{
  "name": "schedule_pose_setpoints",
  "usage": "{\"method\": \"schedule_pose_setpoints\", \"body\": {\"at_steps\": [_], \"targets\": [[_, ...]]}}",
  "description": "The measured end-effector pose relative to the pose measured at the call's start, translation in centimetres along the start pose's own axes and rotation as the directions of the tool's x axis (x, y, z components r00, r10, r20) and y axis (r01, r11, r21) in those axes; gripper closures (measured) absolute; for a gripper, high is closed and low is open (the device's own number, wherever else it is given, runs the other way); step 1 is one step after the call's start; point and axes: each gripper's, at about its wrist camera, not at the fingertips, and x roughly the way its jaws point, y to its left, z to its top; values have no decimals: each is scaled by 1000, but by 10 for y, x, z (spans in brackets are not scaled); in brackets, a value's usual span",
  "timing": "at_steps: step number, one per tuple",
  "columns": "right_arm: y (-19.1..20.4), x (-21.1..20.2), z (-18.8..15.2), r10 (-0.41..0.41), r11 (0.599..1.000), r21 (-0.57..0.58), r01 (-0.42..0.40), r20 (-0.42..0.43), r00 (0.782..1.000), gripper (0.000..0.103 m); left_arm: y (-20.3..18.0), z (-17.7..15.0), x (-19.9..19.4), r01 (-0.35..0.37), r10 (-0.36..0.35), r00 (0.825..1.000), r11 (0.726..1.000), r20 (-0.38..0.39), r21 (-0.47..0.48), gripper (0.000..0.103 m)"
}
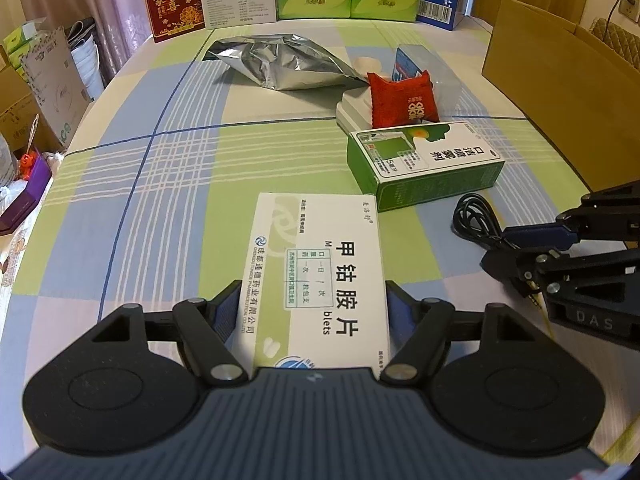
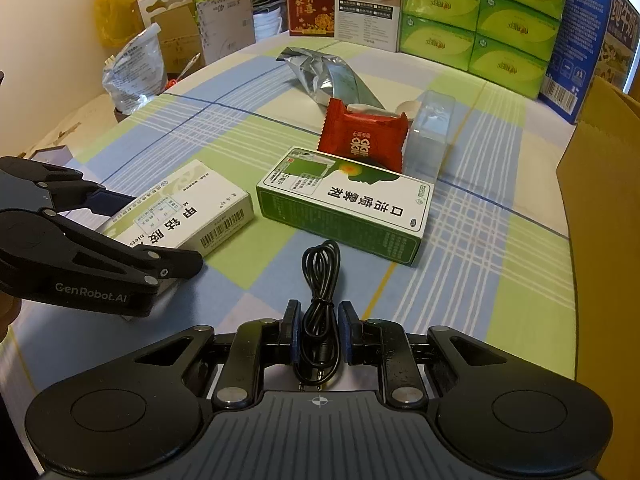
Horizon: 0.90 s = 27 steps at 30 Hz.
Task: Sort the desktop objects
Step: 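Carry the box and cable into the cardboard box and open both tools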
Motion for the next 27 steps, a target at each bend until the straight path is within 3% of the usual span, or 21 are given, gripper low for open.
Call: {"method": "schedule_pose_setpoints", "body": {"at_steps": [13,15,18,27], "targets": [[-2,6,4,7,1000,4,-7,32,999,84,-1,0,0,0,0,1000,1000,0,-1,36],[-2,6,5,1,1000,3,-1,26,1000,91,-1,0,-1,0,0,1000,1000,-1,-3,36],[-4,4,3,4,1000,28,-5,21,1000,92,0,0,-4,12,-12,1000,1000,-2,-17,36],[-3,-27,-2,-34,998,55,29,78,996,92,-8,0,-25,67,-66,997,998,39,-19,36]]}}
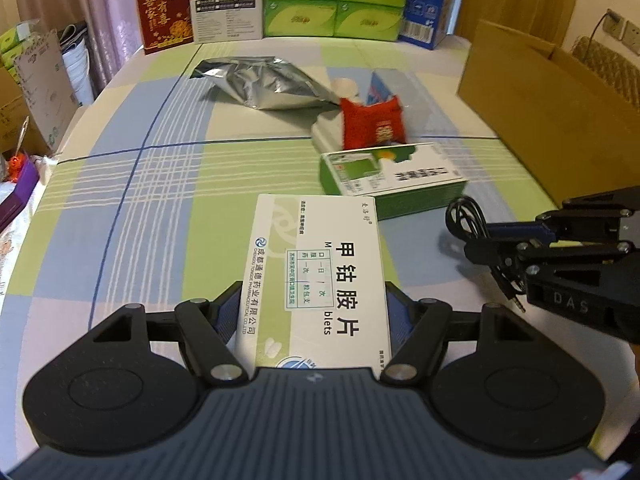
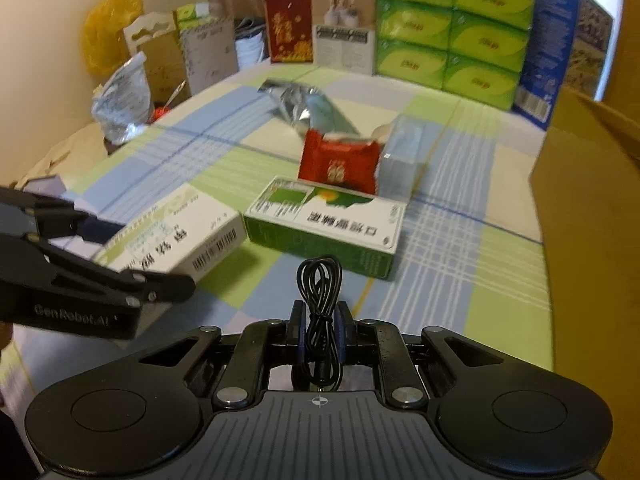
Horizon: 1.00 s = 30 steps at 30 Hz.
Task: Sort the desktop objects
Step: 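Carry the box and cable into the cardboard box and open both tools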
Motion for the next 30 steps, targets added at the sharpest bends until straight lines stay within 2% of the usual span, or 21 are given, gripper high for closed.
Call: {"method": "schedule_pose_setpoints", "body": {"at_steps": [7,13,17,20,26,30], "targets": [[1,-52,11,-15,1000,21,14,69,998,92,-25,1,-27,26,-27,999,999,30,32,36],[-28,-113,31,-76,996,60,68,150,986,92,-66,29,-63,74,-82,993,993,89,97,36],[-65,-159,43,-162,985,87,147,195,967,92,-105,60,-83,108,-128,983,983,130,149,36],[-102,-187,41,-225,971,131,202,196,954,92,-141,85,-90,141,-172,974,970,145,200,36],[-171,-209,20,-300,937,231,261,154,941,92,-214,127,-82,222,-262,954,943,143,246,36],[-206,-212,2,-310,919,293,263,128,942,92,-250,147,-59,268,-305,946,926,109,264,36]]}}
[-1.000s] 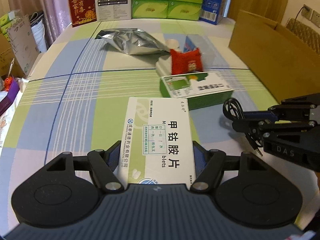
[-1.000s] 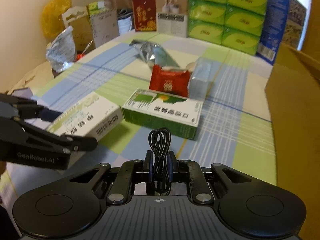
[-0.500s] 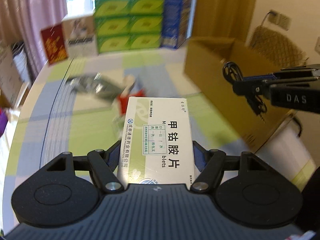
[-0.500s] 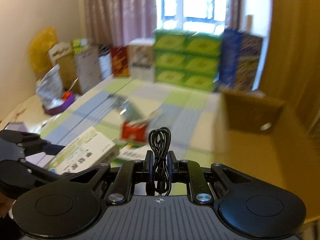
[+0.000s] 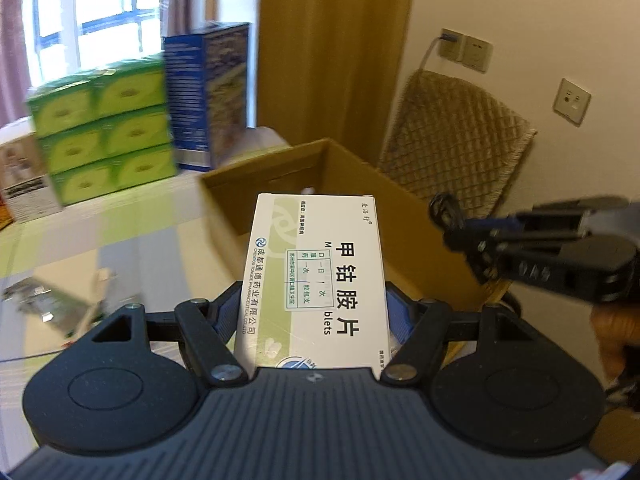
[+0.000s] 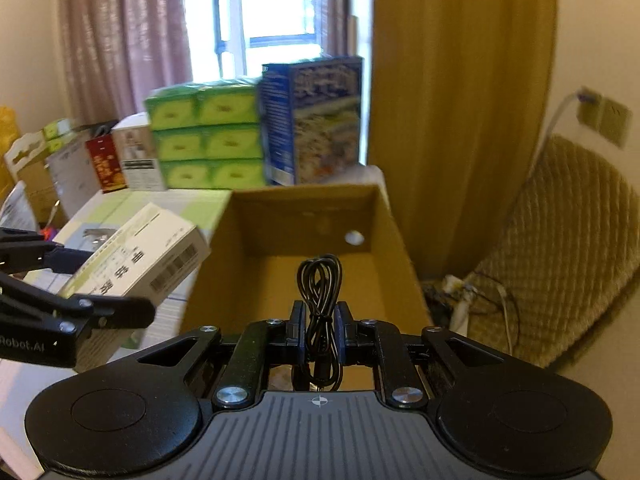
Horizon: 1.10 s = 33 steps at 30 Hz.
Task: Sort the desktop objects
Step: 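Carry the box and cable into the cardboard box and open both tools, then move both tools back toward the green spray box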
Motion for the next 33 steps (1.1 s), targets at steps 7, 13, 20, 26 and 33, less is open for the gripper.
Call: {"method": "schedule_pose_setpoints", "body": {"at_steps": [7,13,20,26,33], "targets": [[-43,20,-14,18,997,78,-16,-34,999,92,-24,6,49,47,-47,998,999,-49,4,36],[-53,33,-19,33,994,101,-28,-52,998,92,-26,1,71,42,-40,996,999,-75,15,36],[-48,41,-20,56,993,105,-50,-59,997,92,-12,2,53,21,-20,999,1000,-44,1,37],[-40,41,-17,121,983,143,-116,-30,992,91,8,0,23,-13,12,1000,1000,-6,-22,37],[-28,18,-2,104,986,127,-106,25,994,65,46,-20,-13,-86,86,996,994,2,-60,36]]}}
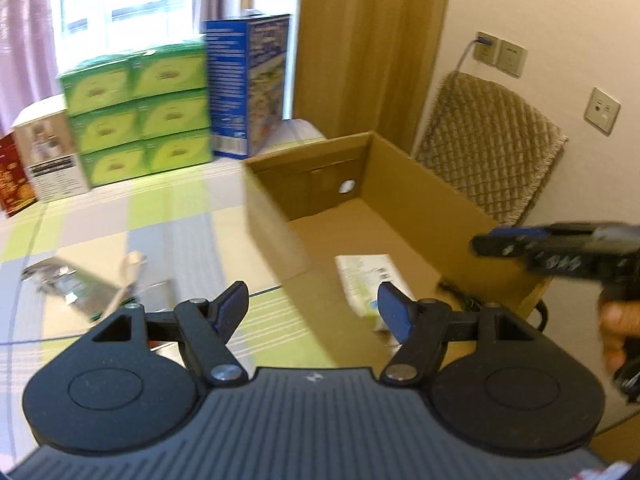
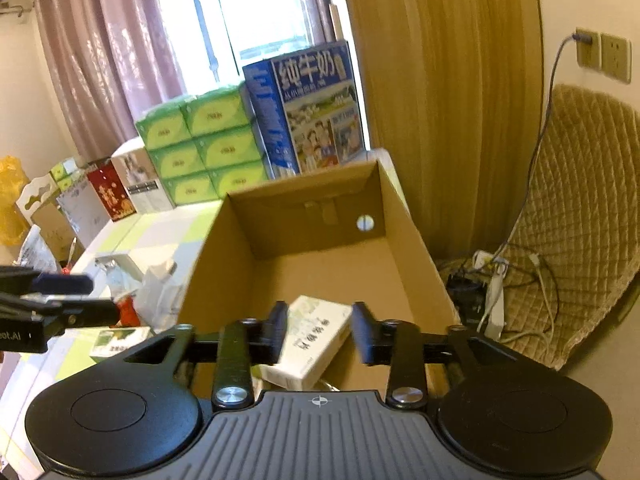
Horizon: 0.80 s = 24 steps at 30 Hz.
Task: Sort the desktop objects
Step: 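Move both tools back toward the green spray box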
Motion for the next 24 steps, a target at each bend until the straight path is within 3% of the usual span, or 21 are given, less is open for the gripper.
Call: {"method": "schedule_pose_setpoints", "body": {"at_steps": [4,7,12,19,24], "targets": [[21,-17,8,14,999,-29,-13,36,999,59,30,-17,-25,-64,64,998,998,1,-4,36],[44,-30,14,39,998,-55,-36,70,997,47,59,-33,-45,-114,113,994,993,-5,-28,34],[90,-45,16,108,988,-124,-95,109,988,14,103,-63,-77,-216,216,976,974,-13,-71,26],[148,-41,5,177,961,-228,-157,73,981,5,144,-100,-111,-285,283,959,956,-33,-71,17],[177,-27,-10,202,933,-308,-187,18,979,2,157,-113,-115,-277,275,961,960,-40,-38,9]]}}
